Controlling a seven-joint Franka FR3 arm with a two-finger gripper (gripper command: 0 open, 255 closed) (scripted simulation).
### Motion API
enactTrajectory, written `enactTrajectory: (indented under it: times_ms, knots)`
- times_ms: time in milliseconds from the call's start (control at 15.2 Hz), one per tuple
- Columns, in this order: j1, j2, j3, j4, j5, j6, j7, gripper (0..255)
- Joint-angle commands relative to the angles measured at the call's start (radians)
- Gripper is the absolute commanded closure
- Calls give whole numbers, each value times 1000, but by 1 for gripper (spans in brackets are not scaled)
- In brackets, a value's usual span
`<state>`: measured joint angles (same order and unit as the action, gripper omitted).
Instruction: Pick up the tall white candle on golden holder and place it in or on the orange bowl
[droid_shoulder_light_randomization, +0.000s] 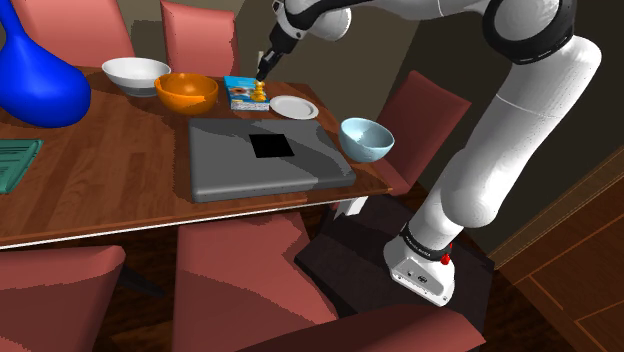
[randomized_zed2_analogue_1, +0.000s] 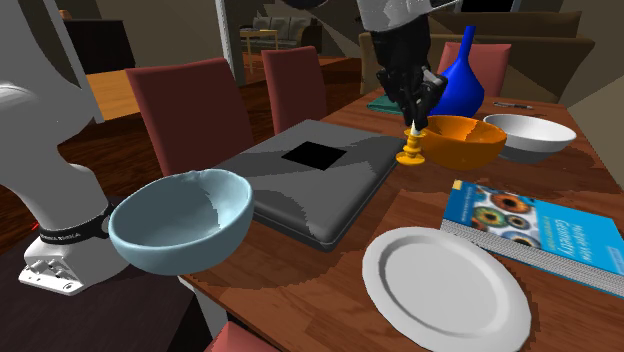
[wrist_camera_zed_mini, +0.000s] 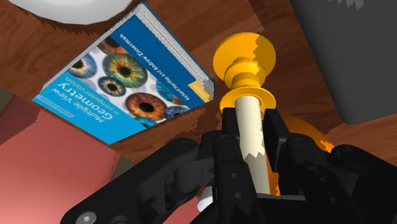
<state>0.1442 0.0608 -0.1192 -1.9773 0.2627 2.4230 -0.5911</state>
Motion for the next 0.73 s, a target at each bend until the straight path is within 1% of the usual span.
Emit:
enactTrajectory:
  times_ms: [0,660]
  knots:
    - [0,-8,-1,16,-8,-24,9,255]
    - [-1,-36,-4,116,-38,-149,46,255]
